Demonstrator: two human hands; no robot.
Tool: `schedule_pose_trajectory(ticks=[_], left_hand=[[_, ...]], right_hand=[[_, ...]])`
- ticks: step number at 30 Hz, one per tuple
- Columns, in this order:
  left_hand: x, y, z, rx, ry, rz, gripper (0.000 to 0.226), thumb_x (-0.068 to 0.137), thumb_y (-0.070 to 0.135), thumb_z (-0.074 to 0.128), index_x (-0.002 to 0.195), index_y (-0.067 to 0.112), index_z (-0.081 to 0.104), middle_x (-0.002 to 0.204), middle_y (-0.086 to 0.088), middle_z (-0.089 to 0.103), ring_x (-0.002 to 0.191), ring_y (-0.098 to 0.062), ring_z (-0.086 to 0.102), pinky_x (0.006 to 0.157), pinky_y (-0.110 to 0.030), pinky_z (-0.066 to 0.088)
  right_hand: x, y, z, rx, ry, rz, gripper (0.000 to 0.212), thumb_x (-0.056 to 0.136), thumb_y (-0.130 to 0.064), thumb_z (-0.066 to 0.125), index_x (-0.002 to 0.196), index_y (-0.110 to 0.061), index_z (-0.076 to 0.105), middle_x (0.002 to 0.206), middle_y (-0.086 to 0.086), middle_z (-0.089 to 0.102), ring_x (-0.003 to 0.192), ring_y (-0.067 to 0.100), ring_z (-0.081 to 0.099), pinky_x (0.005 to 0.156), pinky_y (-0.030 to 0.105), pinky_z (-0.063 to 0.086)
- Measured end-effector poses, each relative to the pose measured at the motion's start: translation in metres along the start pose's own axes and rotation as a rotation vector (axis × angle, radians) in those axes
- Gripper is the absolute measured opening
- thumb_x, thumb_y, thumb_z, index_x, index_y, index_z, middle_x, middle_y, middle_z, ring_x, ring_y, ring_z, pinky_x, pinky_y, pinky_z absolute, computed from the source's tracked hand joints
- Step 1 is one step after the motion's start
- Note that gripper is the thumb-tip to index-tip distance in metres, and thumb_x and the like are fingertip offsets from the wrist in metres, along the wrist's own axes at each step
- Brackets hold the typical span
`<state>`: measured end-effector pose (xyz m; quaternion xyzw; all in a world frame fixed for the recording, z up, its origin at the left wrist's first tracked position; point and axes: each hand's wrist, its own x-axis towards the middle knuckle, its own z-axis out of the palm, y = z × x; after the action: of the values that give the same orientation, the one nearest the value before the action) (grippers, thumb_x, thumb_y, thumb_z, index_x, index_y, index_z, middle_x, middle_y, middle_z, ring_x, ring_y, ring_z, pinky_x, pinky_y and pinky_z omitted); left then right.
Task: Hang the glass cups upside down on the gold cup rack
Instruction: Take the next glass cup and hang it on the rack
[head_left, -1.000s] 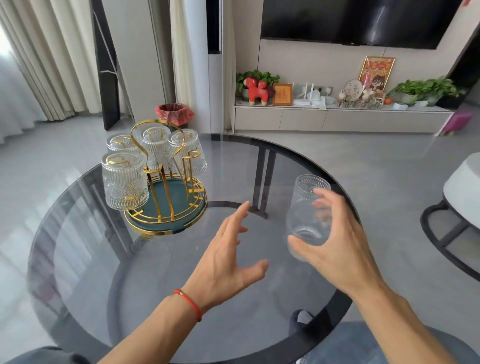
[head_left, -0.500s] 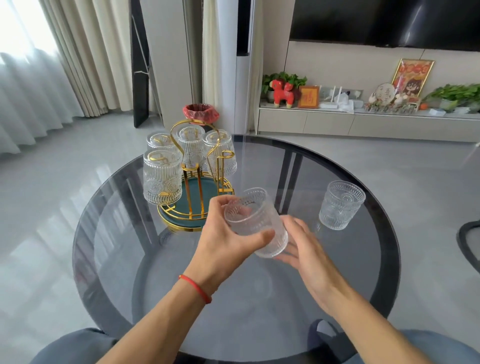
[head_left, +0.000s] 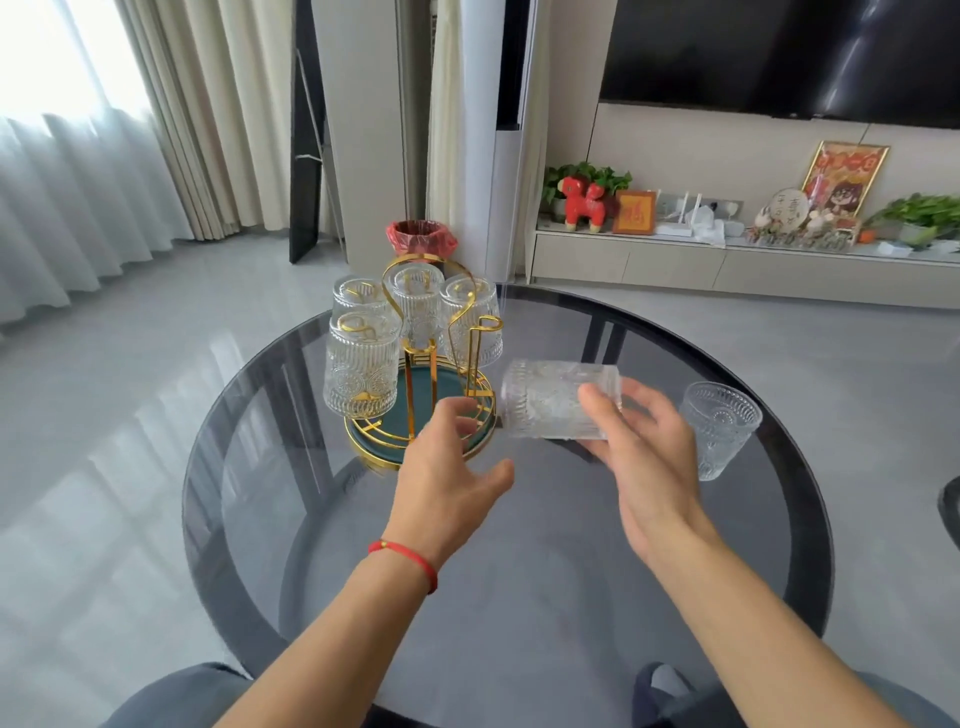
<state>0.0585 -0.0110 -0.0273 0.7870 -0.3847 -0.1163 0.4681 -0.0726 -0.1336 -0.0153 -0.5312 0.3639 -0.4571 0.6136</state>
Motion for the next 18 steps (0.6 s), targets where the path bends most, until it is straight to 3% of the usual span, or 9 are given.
schedule_pose_trajectory(ticks=[3,8,14,18], left_hand=[[0.004,-0.009,0.000,0.290,-0.071,0.080,0.051,0.087,0.025,0.074,0.135,0.018,0.057,0.138,-0.002,0.058,0.128,-0.022,0.052,0.104,-0.033,0.046],[0.008,-0.020,0.004,0.545,-0.226,0.052,0.061,0.090,0.036,0.067,0.144,0.018,0.048,0.148,-0.003,0.046,0.140,-0.024,0.035,0.113,-0.047,0.040],[0.011,-0.023,0.005,0.660,-0.297,0.003,0.061,0.092,0.041,0.064,0.145,0.018,0.046,0.152,-0.005,0.040,0.141,-0.027,0.032,0.113,-0.055,0.038],[0.012,-0.025,0.005,0.696,-0.294,0.019,0.056,0.092,0.039,0.063,0.141,0.018,0.048,0.145,-0.005,0.045,0.137,-0.026,0.036,0.109,-0.050,0.043]], right_hand=[[0.014,-0.019,0.016,-0.145,0.035,-0.166,0.059,0.074,-0.040,0.090,0.126,-0.027,0.066,0.117,-0.004,0.076,0.104,0.013,0.075,0.096,0.038,0.060],[0.039,-0.047,0.053,-0.318,0.063,-0.351,0.068,0.070,-0.049,0.088,0.130,-0.028,0.063,0.120,-0.012,0.069,0.112,0.009,0.068,0.099,0.038,0.057],[0.053,-0.050,0.079,-0.439,0.021,-0.412,0.069,0.071,-0.046,0.089,0.130,-0.026,0.058,0.120,-0.005,0.066,0.109,0.015,0.066,0.095,0.038,0.056],[0.051,-0.039,0.092,-0.534,-0.014,-0.475,0.068,0.071,-0.047,0.089,0.127,-0.028,0.055,0.108,-0.017,0.063,0.101,0.012,0.064,0.083,0.022,0.052]])
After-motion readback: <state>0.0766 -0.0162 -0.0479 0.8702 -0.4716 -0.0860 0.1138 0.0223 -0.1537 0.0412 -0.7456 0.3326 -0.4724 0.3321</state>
